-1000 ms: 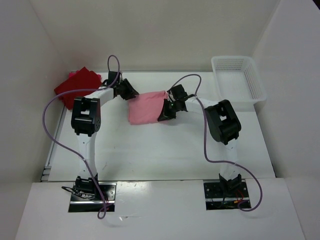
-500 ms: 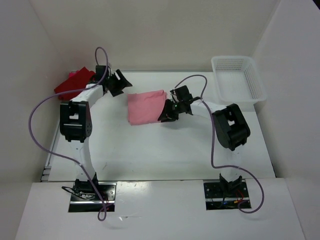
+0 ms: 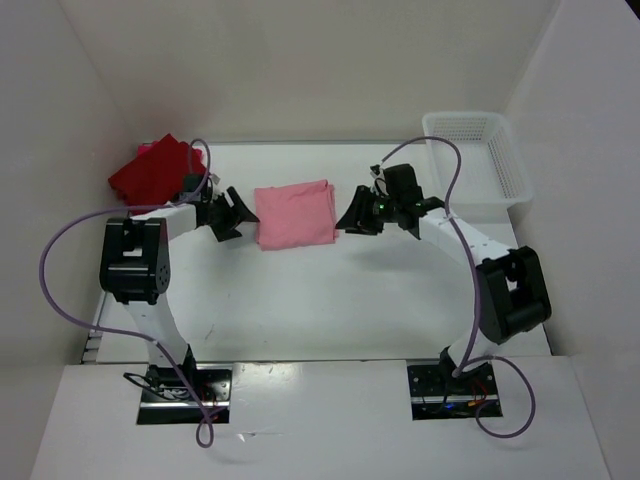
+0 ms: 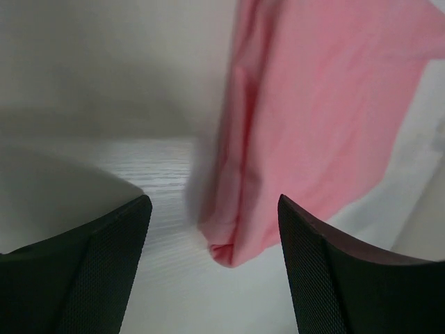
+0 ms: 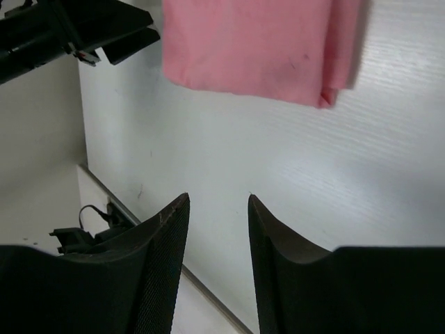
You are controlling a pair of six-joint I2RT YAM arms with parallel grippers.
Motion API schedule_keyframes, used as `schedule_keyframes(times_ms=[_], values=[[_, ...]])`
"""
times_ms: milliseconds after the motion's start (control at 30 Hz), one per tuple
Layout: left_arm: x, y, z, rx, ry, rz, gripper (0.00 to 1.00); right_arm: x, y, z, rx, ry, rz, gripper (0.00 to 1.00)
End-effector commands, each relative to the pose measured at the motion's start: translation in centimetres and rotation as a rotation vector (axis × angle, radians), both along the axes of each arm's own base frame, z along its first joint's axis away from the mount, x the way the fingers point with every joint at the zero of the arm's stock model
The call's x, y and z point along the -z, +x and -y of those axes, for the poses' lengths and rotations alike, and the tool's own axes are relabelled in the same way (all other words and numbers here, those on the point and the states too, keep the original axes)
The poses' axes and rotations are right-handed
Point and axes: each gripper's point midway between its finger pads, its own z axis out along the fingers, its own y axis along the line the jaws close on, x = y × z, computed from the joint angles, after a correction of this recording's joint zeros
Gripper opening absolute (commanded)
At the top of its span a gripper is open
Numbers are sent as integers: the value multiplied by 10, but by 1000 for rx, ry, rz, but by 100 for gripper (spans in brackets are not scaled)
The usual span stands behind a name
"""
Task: Fold and stack the t-shirts
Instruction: Smooth out wrinkles on the folded tshirt, then put the neatly folded tshirt into the corner of the board with the left arm
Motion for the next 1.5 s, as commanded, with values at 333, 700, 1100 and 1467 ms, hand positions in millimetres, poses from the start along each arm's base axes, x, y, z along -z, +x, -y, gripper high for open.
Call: schedule_keyframes(times_ms=[333, 700, 1100, 1467], values=[[54, 20, 47, 122, -96, -14, 74, -30, -31, 31, 78, 24, 89, 46], [8, 59, 94, 134, -130, 106, 17, -45, -24, 35, 112, 36, 117, 46], [-200, 148, 57, 87, -90, 481, 0, -48, -21, 35, 93, 53, 115, 47], [-221, 132, -189, -310, 120, 510, 0, -50, -24, 38, 41, 39, 118, 47]])
